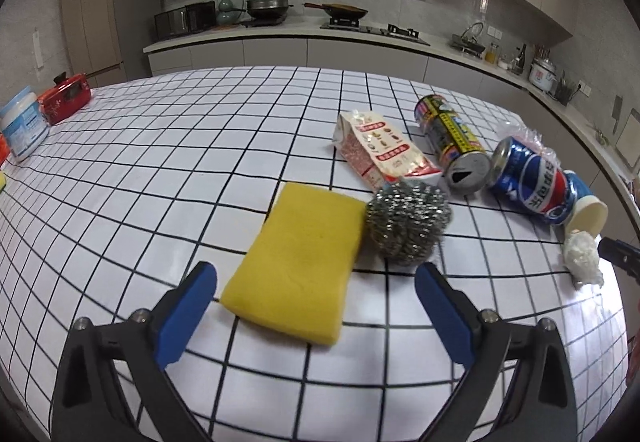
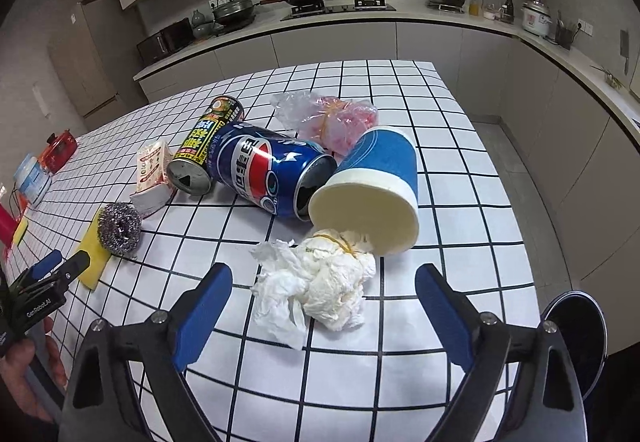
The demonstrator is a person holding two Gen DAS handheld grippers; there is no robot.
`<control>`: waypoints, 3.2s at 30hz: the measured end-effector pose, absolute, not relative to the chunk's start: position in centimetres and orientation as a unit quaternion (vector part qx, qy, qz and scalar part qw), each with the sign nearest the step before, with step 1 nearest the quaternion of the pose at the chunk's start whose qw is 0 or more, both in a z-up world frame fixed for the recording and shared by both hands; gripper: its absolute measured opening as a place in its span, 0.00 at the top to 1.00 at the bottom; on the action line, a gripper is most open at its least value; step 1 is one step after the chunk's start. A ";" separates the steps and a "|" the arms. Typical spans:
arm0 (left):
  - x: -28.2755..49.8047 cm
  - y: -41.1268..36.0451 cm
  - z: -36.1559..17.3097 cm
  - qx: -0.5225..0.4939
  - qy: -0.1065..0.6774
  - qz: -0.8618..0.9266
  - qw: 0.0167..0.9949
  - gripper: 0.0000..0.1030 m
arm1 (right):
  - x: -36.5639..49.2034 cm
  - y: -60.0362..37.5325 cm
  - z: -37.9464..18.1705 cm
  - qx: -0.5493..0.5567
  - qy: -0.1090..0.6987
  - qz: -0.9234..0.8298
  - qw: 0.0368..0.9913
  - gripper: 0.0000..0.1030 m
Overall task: Collect trash
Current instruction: 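Grasp the white tissues with the right tool while the left tool grasps the yellow sponge, then carry the tissues and sponge over the bin and release both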
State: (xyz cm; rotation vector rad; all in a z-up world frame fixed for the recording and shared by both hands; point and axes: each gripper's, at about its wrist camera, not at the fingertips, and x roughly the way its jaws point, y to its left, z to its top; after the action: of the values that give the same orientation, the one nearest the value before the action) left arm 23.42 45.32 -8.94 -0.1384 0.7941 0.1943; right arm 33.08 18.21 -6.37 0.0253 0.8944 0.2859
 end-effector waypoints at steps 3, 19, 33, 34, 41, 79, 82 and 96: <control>24.3 45.9 -9.9 -0.061 0.402 0.092 0.909 0.05 | 33.6 18.5 -7.0 0.018 0.435 0.134 0.891 0.09; 26.2 45.8 -11.1 -0.047 0.437 0.069 0.896 0.29 | 35.3 19.4 -10.3 0.012 0.462 0.110 0.880 0.23; 22.1 46.2 -9.8 -0.086 0.412 0.067 0.904 0.48 | 33.1 19.0 -9.7 -0.003 0.447 0.121 0.886 0.49; 21.6 46.0 -9.6 -0.088 0.409 0.069 0.906 0.48 | 32.9 18.9 -9.6 0.000 0.448 0.124 0.886 0.49; 19.4 45.0 -9.2 -0.085 0.399 0.077 0.910 0.48 | 31.5 18.7 -8.6 -0.006 0.438 0.144 0.887 0.49; 18.9 28.0 -5.0 -0.064 0.357 0.008 0.932 0.48 | 27.9 4.0 -4.2 0.033 0.392 0.120 0.912 0.49; 19.1 25.6 -4.7 -0.057 0.356 0.000 0.933 0.48 | 27.6 1.1 -3.9 0.041 0.389 0.112 0.914 0.49; 19.5 11.6 -4.4 -0.046 0.362 -0.046 0.930 0.48 | 27.3 -14.5 -4.7 0.058 0.403 0.066 0.911 0.49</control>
State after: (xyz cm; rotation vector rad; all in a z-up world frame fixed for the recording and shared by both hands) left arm 19.48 11.56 -4.43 -0.0951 0.7420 -0.0934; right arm 27.26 -14.55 -4.70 0.1189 0.8301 0.1371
